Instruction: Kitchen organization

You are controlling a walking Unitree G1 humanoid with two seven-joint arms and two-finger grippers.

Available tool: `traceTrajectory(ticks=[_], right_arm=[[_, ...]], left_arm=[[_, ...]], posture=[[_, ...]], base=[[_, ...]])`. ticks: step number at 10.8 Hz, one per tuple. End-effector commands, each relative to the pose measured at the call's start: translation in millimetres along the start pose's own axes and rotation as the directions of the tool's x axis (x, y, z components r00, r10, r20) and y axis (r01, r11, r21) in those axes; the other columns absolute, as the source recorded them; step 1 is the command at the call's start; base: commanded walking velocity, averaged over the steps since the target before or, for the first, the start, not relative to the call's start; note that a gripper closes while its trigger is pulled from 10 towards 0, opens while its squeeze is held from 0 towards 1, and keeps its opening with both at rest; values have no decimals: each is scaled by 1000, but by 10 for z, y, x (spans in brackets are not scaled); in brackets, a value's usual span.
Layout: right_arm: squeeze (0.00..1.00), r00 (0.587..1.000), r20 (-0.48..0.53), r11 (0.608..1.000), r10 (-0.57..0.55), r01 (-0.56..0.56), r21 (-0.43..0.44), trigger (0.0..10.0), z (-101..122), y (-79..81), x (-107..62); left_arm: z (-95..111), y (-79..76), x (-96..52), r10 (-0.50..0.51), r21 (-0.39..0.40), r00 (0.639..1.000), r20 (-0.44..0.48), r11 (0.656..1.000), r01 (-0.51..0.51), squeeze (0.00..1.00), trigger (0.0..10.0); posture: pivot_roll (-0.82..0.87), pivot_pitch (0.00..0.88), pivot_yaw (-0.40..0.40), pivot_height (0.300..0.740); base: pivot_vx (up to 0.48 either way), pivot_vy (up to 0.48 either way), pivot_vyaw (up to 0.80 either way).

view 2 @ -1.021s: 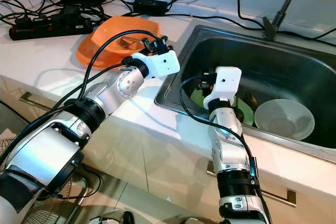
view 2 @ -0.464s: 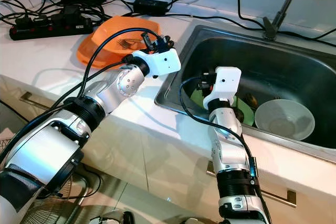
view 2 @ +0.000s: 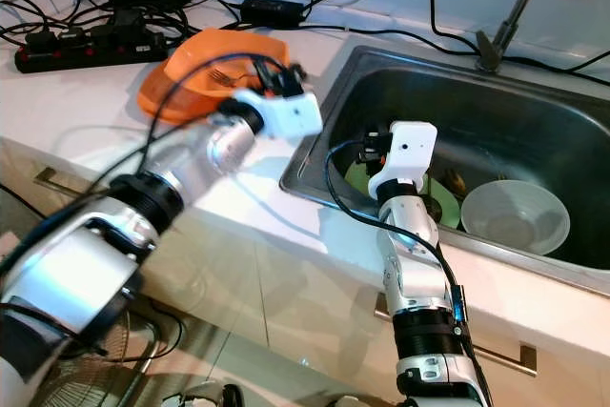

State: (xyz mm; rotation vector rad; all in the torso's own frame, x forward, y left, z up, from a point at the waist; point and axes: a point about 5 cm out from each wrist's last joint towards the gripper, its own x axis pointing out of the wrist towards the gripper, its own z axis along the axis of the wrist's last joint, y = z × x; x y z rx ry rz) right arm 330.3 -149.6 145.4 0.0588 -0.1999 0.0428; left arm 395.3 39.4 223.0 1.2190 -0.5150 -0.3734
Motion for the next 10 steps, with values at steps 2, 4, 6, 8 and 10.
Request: traceTrajectory(ticks=[2, 4, 6, 8, 10], right_arm=[[0, 999, -31, 1000, -7, 8, 28, 10000, -90, 23, -34], [0, 999, -31, 1000, -6, 7, 28, 10000, -93, 24, -38], [0, 999, -33, 1000, -8, 9, 25, 10000, -103, 18, -47], [0, 999, -36, 1000, -9, 10, 17, 10000, -113, 11, -49], [0, 999, -38, 1000, -5, 5, -23, 10000, -122, -3, -41]], left_arm=[[216, 206, 48, 108, -8, 987, 121, 994, -108, 0, 10000], [335, 335, 16, 206, -74, 958, 199, 978, -195, 0, 10000], [641, 685, -150, 448, -496, 826, 341, 832, -247, 0, 10000], [706, 801, -268, 514, -752, 795, 322, 649, -115, 0, 10000], [631, 781, -319, 488, -879, 823, 290, 476, 27, 0, 10000]], posture=[[52, 42, 8, 740], [52, 41, 8, 740], [51, 38, 9, 740], [52, 32, 10, 740], [54, 24, 9, 740]], base=[[0, 0, 0], [0, 0, 0], [0, 0, 0], [0, 0, 0], [0, 0, 0]])
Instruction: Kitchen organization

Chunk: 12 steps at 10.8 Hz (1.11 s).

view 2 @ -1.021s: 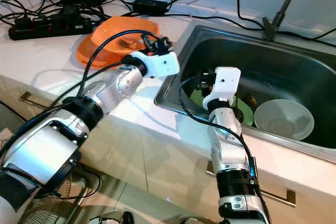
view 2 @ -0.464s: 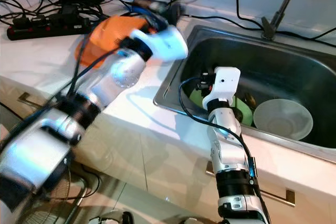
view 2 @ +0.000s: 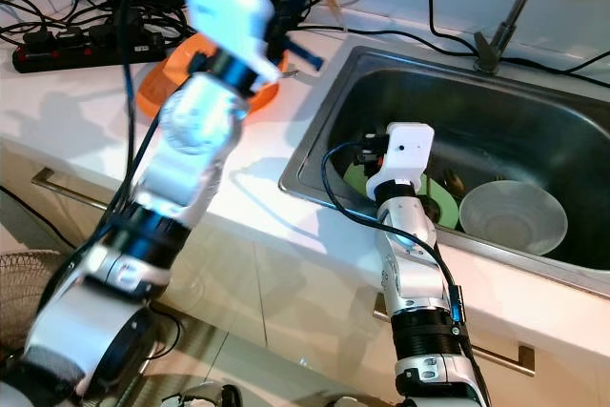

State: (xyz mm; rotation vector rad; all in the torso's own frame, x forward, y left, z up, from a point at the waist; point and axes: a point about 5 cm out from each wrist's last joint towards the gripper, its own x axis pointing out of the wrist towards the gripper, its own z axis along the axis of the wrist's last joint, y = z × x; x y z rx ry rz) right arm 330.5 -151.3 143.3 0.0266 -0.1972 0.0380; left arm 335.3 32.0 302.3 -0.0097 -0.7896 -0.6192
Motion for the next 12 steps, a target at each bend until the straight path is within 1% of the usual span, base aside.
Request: traceTrajectory(ticks=[1, 2, 3, 5, 6, 7, 9, 10, 12], right_arm=[[0, 999, -33, 1000, -7, 7, -7, 10000, -98, 2, -26], [302, 1000, -24, 999, -4, 3, -35, 10000, -82, -18, -18], [1000, 1000, -12, 997, 0, -1, -78, 10000, -54, -51, -11], [1000, 1000, 4, 995, 10, -10, -101, 10000, -15, -84, 11], [1000, 999, 21, 992, 32, -29, -123, 10000, 18, -68, 23], [1000, 999, 29, 993, 44, -41, -112, 10000, 33, -48, 26], [1000, 998, 40, 992, 41, -36, -119, 10000, 58, -44, 18], [0, 998, 46, 992, 42, -36, -121, 10000, 72, -41, 23], [0, 996, 64, 993, 61, -54, -105, 10000, 112, 21, 34]], left_arm=[[-6, -7, -29, -29, -102, 999, -23, 994, 27, 0, 10000], [-100, 34, -191, -28, -231, 997, -72, 973, 11, 0, 10000], [-151, 82, -331, -7, -298, 994, -112, 954, -27, 0, 10000], [-185, 92, -389, 3, -348, 990, -144, 936, -53, 0, 10000], [-178, 100, -443, 1, -365, 988, -157, 929, -59, 0, 10000], [-161, 104, -437, -6, -374, 988, -155, 926, -53, 0, 10000], [-142, 78, -419, -16, -401, 986, -165, 915, -52, 0, 10000], [-153, 65, -426, -21, -415, 984, -175, 908, -54, 0, 10000], [-169, 63, -439, -33, -436, 981, -192, 898, -56, 0, 10000]], posture=[[52, 17, 10, 740], [50, 11, 9, 740], [51, 8, 8, 740], [56, 5, 7, 740], [55, 5, 8, 740], [47, 8, 12, 740], [44, 20, 15, 740], [41, 30, 18, 740], [38, 36, 19, 740]], base=[[0, 0, 0], [0, 0, 0], [0, 0, 0], [0, 0, 0], [0, 0, 0], [0, 0, 0], [0, 0, 0], [0, 0, 0], [0, 0, 0]])
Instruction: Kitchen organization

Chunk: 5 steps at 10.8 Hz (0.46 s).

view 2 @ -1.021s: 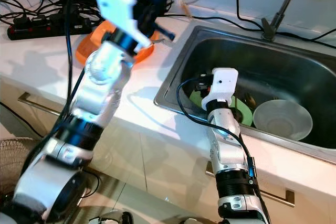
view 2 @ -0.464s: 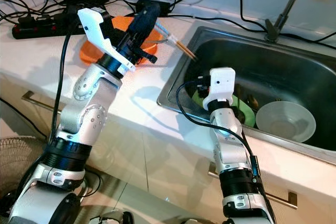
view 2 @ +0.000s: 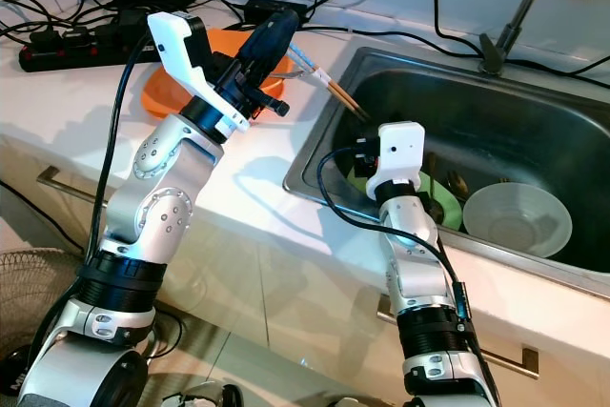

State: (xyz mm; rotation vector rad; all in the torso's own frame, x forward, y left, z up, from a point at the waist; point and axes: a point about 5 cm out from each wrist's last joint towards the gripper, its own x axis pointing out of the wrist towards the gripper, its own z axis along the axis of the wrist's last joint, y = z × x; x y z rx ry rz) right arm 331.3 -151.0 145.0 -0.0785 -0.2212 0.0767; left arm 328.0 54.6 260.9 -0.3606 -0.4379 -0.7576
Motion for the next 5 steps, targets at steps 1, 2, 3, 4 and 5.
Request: traceTrajectory(ticks=[1, 2, 3, 4, 5], right_arm=[[0, 999, 47, 1000, 13, -13, 4, 10000, 102, 36, 25], [0, 998, 50, 1000, 24, -25, 13, 10000, 105, 67, 22], [0, 998, 54, 999, 39, -41, 23, 10000, 112, 106, 17], [0, 997, 57, 998, 46, -48, 27, 10000, 117, 126, 15], [0, 997, 56, 998, 49, -50, 28, 10000, 114, 132, 13]], left_arm=[[12, -22, -4, -14, -7, 1000, 0, 1000, 14, 0, 10000], [-5, -38, -3, -18, -8, 1000, -6, 1000, 18, 0, 10000], [-19, -49, -4, -18, -18, 1000, -9, 1000, 18, 0, 10000], [-35, -71, -6, -23, -33, 1000, -14, 999, 22, 0, 10000], [-48, -83, -8, -28, -38, 999, -20, 999, 27, 0, 10000]], posture=[[39, 43, 20, 740], [39, 45, 20, 740], [40, 49, 19, 740], [39, 50, 20, 740], [39, 50, 20, 740]], base=[[0, 0, 0], [0, 0, 0], [0, 0, 0], [0, 0, 0], [0, 0, 0]])
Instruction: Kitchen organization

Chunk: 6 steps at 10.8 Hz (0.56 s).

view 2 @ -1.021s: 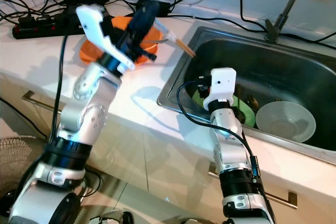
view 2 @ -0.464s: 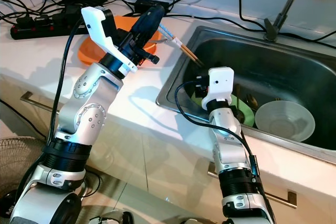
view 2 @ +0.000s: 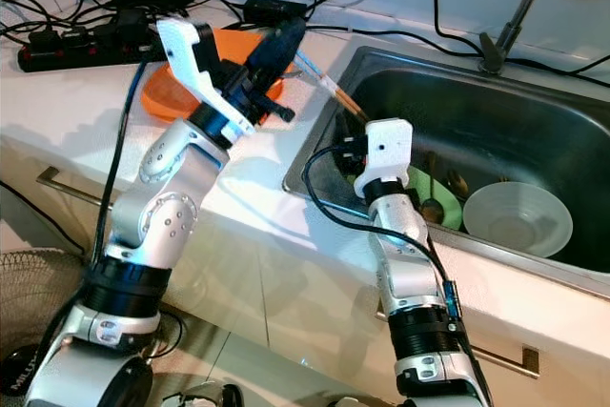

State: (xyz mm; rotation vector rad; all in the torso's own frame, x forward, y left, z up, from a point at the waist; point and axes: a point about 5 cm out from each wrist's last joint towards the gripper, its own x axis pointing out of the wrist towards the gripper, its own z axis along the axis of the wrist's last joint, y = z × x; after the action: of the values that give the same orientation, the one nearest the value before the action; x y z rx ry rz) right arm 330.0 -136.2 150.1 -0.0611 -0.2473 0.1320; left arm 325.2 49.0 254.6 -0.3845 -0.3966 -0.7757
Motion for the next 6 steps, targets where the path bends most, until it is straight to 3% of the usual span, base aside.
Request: traceTrajectory(ticks=[1, 6], right_arm=[[0, 1000, 27, 1000, 0, 0, 8, 10000, 51, -5, 4], [0, 1000, 15, 1000, -2, 2, 0, 10000, 27, 16, 7]], left_arm=[[0, -47, 13, -29, -5, 1000, -5, 1000, 29, 0, 10000], [-95, -144, -10, -83, -10, 995, -58, 997, 82, 0, 10000]], posture=[[39, 50, 20, 740], [43, 52, 24, 740]], base=[[0, 0, 0], [0, 0, 0]])
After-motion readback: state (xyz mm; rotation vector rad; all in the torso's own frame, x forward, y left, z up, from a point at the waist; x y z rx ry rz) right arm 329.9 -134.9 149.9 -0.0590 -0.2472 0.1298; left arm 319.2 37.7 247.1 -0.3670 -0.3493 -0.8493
